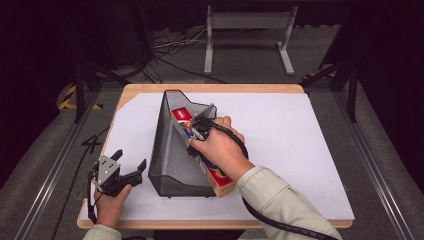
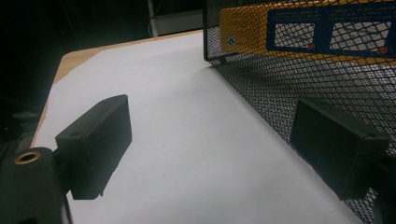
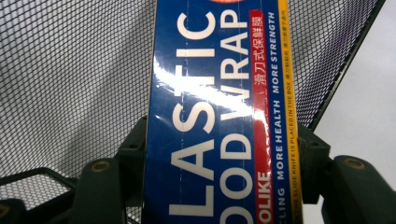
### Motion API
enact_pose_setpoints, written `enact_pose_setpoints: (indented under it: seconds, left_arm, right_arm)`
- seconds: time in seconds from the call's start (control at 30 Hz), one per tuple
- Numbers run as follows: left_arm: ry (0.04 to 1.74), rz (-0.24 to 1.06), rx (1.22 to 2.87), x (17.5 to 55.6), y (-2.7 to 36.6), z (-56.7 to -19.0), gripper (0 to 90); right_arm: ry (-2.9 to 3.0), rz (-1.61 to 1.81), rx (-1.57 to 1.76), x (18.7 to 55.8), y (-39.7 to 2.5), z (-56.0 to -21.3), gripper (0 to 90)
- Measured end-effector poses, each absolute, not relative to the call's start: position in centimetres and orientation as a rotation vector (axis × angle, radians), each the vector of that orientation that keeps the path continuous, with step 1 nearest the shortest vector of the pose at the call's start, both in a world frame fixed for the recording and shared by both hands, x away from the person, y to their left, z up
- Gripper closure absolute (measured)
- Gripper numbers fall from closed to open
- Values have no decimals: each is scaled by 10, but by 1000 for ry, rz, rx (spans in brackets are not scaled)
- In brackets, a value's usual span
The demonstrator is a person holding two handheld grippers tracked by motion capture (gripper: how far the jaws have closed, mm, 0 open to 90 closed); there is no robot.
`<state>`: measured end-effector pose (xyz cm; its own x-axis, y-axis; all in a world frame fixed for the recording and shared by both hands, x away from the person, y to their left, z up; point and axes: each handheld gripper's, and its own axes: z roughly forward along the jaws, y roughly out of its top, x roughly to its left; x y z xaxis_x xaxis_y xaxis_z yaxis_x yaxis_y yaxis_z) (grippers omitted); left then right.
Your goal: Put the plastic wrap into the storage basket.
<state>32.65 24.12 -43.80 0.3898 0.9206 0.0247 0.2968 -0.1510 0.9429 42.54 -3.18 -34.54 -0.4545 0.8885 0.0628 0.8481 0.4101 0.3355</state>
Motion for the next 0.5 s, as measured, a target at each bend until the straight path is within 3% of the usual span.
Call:
enact_pose_setpoints:
  seconds: [0.5]
  left_arm:
    - [1101,809,1666,322,246,-439,137]
  right_arm:
    - [2549,417,1517,429,-22,-350,390]
